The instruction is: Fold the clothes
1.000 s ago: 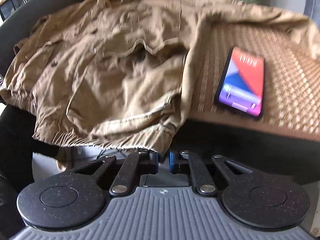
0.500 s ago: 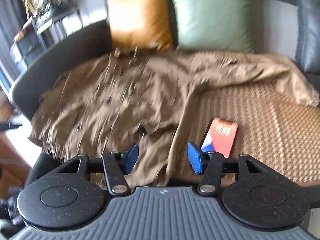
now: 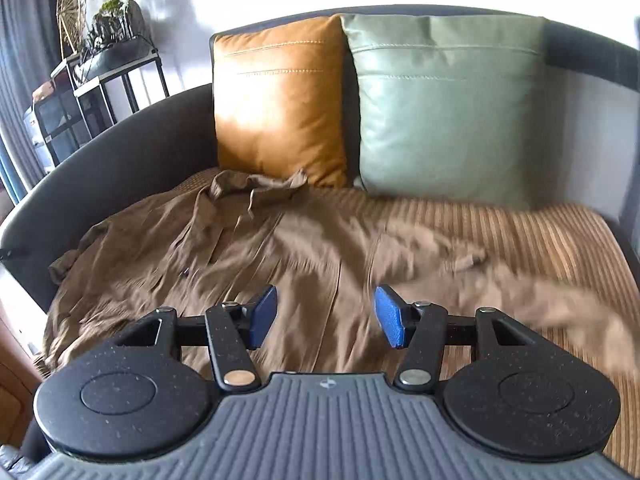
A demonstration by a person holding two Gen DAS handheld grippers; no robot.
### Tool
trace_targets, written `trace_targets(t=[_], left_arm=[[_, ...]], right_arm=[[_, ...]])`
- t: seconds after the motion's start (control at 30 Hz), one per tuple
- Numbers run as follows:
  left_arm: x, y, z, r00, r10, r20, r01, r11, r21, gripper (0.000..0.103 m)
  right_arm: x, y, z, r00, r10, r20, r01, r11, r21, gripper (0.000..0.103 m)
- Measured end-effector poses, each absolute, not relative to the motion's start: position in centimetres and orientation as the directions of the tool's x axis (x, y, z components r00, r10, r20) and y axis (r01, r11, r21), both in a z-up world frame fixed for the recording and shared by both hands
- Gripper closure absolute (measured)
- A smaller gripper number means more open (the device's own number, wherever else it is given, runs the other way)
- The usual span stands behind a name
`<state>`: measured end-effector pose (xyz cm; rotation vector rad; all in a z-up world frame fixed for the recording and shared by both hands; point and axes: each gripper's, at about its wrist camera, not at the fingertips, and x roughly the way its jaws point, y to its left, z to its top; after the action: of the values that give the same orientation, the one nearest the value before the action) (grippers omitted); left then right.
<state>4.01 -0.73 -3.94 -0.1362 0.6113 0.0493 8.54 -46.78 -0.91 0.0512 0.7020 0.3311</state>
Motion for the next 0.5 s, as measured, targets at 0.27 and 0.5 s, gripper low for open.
trace_targets(t=[0.27,0.5], left_arm=[[22.3,-11.6,-9.9,0.761,-0.145,-0.632,0.16,0.986,-0.034,0.034],[31.5,-15.7,-15.9,0.697,-0.143,-0.703,0.224,0.974,0.023,0.034]], right_arm=[[22.6,-46.1,-4.6,0.657,0.319,-0.683,-0.356,0.93,0.091,0.037],[32.3,-44.9,-12.2,0.571,0.254,-0.781,-0.411,0.911,-0.005,0.037]])
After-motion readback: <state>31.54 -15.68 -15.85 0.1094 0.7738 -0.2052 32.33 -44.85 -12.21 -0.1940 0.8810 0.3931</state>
